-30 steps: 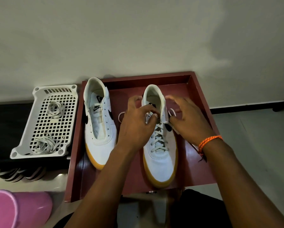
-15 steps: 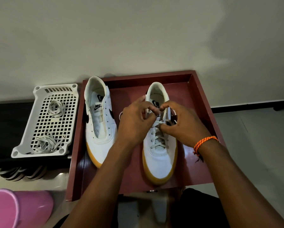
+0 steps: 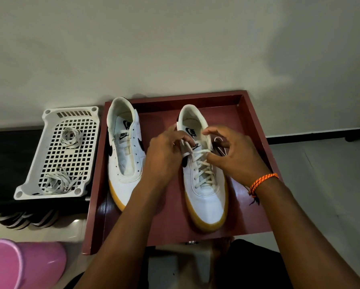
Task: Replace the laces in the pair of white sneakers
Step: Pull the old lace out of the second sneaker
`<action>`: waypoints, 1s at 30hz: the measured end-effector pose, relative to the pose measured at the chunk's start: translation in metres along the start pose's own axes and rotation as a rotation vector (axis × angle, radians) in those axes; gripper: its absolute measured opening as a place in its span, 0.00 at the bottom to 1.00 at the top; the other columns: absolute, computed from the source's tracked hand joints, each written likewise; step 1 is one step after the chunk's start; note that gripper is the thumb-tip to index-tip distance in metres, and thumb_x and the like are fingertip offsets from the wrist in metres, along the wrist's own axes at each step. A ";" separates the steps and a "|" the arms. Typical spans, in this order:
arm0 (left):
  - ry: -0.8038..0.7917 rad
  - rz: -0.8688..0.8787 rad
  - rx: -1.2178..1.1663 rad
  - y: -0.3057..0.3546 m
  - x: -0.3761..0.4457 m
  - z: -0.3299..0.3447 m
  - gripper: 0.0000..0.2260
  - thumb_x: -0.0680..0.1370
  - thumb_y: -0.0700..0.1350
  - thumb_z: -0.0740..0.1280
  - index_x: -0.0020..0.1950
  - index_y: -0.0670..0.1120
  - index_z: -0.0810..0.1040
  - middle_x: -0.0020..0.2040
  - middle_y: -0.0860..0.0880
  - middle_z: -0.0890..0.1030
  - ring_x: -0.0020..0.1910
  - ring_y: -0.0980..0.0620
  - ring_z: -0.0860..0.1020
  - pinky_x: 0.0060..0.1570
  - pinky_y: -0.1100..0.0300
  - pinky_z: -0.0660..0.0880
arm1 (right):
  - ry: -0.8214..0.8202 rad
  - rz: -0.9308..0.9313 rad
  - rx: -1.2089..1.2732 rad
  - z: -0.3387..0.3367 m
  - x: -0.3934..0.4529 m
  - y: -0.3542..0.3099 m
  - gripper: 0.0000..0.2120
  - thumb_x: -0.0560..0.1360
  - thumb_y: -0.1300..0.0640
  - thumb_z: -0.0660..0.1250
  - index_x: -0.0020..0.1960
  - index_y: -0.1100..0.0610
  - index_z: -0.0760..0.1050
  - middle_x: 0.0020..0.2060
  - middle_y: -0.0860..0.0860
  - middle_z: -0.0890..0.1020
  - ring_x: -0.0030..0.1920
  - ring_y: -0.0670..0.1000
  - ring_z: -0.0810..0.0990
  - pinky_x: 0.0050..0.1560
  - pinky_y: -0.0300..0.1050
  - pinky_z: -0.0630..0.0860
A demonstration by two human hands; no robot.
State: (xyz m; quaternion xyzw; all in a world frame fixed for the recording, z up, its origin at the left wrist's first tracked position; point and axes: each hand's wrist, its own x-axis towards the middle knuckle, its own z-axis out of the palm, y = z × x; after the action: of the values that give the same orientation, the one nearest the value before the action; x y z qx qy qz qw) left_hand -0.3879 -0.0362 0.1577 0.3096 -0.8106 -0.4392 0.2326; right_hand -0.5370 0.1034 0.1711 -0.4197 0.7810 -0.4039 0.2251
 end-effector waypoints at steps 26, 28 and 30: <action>-0.128 -0.057 0.118 0.020 -0.006 0.025 0.10 0.84 0.37 0.64 0.55 0.43 0.85 0.88 0.55 0.47 0.82 0.51 0.62 0.56 0.76 0.66 | -0.071 -0.017 -0.060 0.008 0.004 -0.005 0.16 0.75 0.60 0.73 0.59 0.46 0.76 0.56 0.46 0.82 0.53 0.44 0.81 0.47 0.28 0.76; -0.118 -0.049 0.114 0.019 -0.005 0.024 0.08 0.84 0.38 0.66 0.54 0.44 0.86 0.88 0.56 0.48 0.79 0.53 0.67 0.55 0.74 0.68 | -0.075 -0.017 -0.062 0.008 0.004 -0.004 0.16 0.75 0.59 0.73 0.59 0.46 0.76 0.56 0.46 0.82 0.53 0.45 0.81 0.46 0.27 0.75; -0.126 -0.033 0.123 0.017 -0.003 0.024 0.07 0.83 0.40 0.68 0.55 0.46 0.86 0.87 0.57 0.50 0.78 0.55 0.68 0.59 0.68 0.73 | -0.074 -0.016 -0.065 0.008 0.004 -0.003 0.15 0.75 0.59 0.73 0.58 0.46 0.76 0.55 0.46 0.82 0.54 0.45 0.81 0.46 0.27 0.75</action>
State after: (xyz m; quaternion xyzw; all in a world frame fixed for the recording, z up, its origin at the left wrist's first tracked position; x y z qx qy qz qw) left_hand -0.4063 -0.0137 0.1599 0.3086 -0.8439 -0.4110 0.1542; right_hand -0.5321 0.0954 0.1691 -0.4477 0.7816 -0.3643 0.2367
